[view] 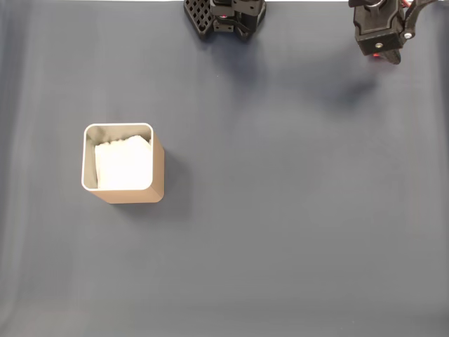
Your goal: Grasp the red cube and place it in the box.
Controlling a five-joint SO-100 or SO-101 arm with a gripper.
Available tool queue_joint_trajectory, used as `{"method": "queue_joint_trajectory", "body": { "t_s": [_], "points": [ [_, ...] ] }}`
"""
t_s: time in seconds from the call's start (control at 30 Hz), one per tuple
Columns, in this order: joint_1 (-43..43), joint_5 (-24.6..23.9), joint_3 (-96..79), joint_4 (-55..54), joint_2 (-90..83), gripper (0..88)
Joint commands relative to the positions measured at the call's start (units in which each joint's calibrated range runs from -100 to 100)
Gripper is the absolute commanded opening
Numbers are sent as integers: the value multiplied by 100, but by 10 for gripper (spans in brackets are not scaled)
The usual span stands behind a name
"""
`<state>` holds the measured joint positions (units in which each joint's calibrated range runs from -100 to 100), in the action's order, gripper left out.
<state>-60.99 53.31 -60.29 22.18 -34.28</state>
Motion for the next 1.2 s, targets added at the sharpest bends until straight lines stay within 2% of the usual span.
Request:
{"method": "queue_joint_trajectory", "body": {
  "t_s": [0.0,0.47,0.97,1.17],
  "points": [
    [32,-63,286,-80,-3,421],
    [-308,-342,304,-22,-38,414],
    [-308,-420,304,-14,32,406],
    [-315,-420,304,84,66,320]
  ]
}}
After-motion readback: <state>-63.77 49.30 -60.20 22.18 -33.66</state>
